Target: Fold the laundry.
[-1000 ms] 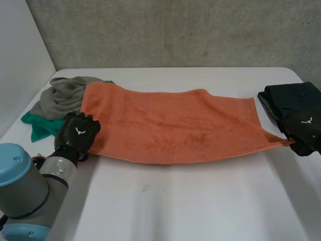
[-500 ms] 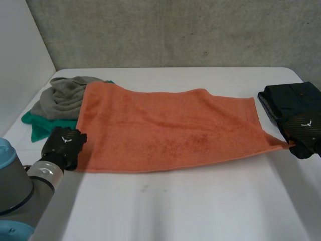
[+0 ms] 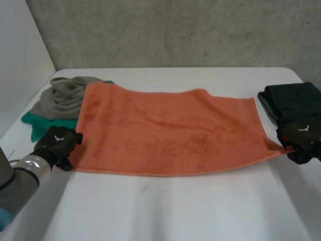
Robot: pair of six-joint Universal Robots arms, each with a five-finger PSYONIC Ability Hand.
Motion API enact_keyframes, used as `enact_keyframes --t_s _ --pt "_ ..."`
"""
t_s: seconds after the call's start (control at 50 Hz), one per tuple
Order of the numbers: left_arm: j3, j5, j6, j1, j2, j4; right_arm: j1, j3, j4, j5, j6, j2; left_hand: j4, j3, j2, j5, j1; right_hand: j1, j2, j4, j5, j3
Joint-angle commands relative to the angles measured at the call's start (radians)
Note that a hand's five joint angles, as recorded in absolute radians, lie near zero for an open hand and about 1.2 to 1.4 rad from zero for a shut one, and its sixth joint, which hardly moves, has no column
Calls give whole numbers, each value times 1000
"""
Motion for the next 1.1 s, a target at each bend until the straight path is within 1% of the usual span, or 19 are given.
enact_keyframes --t_s 0.02,0.22,0.46,1.02,1.04,1.1 --pt "30 4 68 7 -61 -50 -8 2 0 0 0 7 87 79 82 90 85 415 225 208 231 212" --pt "51 5 71 13 -87 -46 -6 2 -2 2 0 21 96 87 91 99 93 415 225 208 231 212" --pt "111 1 71 12 -140 -38 -6 6 0 2 0 33 216 208 211 219 214 415 225 208 231 212" --pt "218 -7 56 -24 -184 -37 -8 19 0 2 -5 35 302 293 296 304 299 415 225 208 231 212" --pt "220 -6 56 -24 -186 -37 -8 19 0 2 -5 35 316 307 311 319 313 415 225 208 231 212" --pt "227 -7 56 -24 -193 -37 -8 22 0 2 -5 35 521 512 516 524 518 415 225 208 231 212"
